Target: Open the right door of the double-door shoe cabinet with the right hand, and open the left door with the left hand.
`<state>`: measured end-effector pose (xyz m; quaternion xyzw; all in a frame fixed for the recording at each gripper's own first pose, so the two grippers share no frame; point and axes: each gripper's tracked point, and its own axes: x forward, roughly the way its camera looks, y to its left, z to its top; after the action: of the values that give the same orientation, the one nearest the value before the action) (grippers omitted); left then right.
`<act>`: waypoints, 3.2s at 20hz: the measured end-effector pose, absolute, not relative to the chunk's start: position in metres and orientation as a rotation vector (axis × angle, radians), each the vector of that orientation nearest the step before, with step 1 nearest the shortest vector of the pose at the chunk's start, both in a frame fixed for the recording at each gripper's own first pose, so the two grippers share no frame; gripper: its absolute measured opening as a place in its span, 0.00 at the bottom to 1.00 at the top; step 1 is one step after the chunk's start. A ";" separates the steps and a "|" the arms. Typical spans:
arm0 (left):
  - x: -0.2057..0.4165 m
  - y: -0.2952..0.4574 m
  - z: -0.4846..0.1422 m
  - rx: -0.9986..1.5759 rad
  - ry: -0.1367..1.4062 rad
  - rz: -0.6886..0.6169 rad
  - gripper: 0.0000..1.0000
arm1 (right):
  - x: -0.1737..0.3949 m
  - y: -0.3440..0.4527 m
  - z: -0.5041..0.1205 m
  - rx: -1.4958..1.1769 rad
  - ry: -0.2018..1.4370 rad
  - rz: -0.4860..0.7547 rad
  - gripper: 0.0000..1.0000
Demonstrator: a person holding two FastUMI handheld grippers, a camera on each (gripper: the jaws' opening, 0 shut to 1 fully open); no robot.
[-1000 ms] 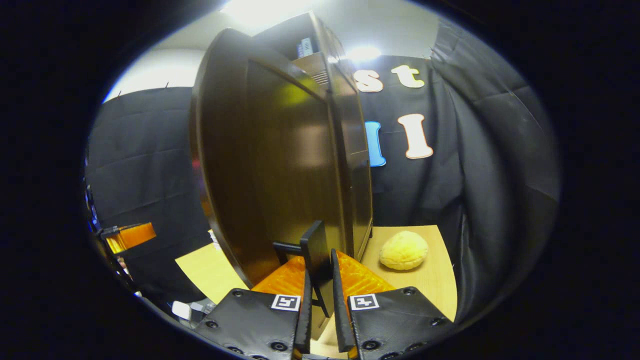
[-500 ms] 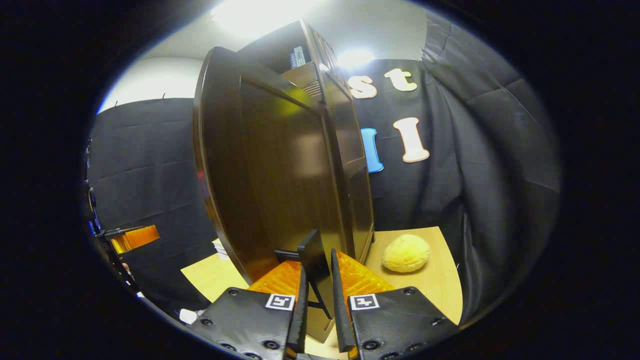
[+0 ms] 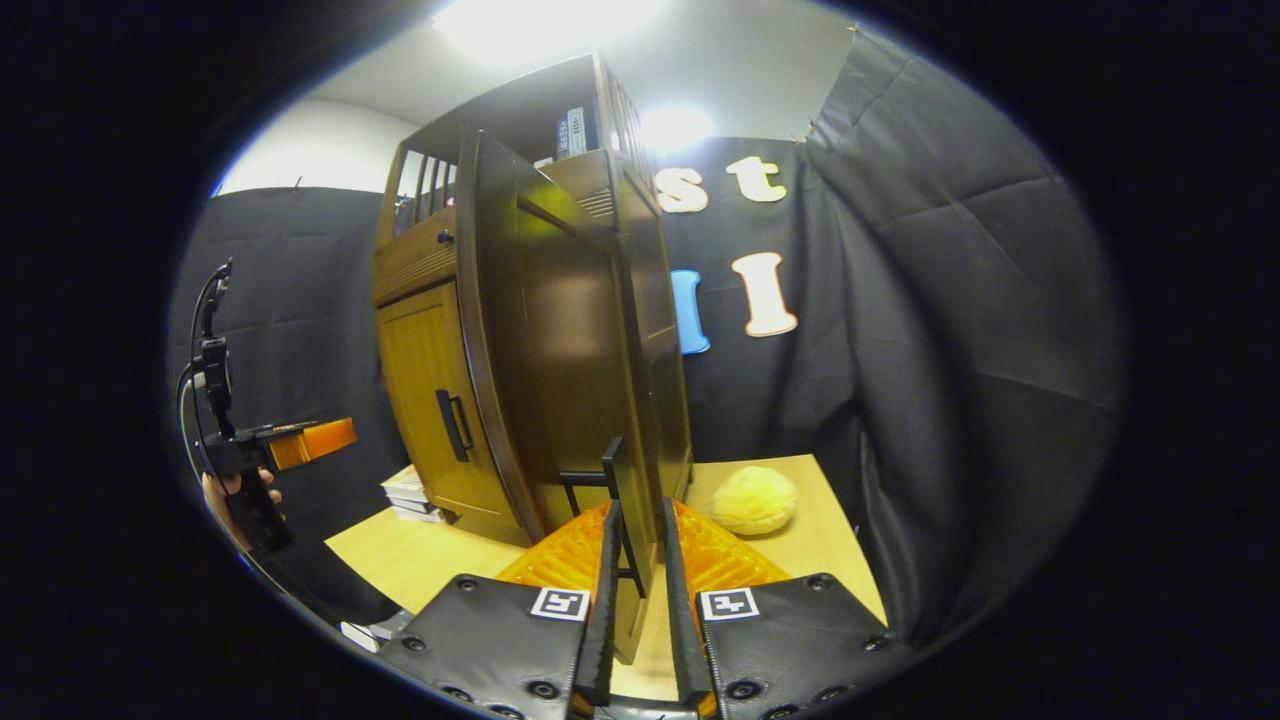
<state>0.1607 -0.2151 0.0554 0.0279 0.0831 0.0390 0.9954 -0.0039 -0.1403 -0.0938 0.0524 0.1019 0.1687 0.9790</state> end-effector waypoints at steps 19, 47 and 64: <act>0.352 -0.204 0.004 0.068 0.152 -0.190 0.94 | -0.083 -0.109 -0.054 0.079 0.089 -0.113 0.99; 0.395 -0.213 -0.040 0.035 0.179 -0.193 0.21 | -0.084 -0.072 -0.084 0.048 0.184 -0.169 0.93; 0.306 -0.181 -0.025 0.003 0.161 -0.286 0.23 | -0.072 -0.039 -0.097 0.096 0.171 -0.088 0.93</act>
<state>0.3057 -0.1811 -0.0251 0.0015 0.0803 -0.1425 0.9865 -0.0722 -0.0387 -0.0971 0.0480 0.0851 -0.0440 0.9942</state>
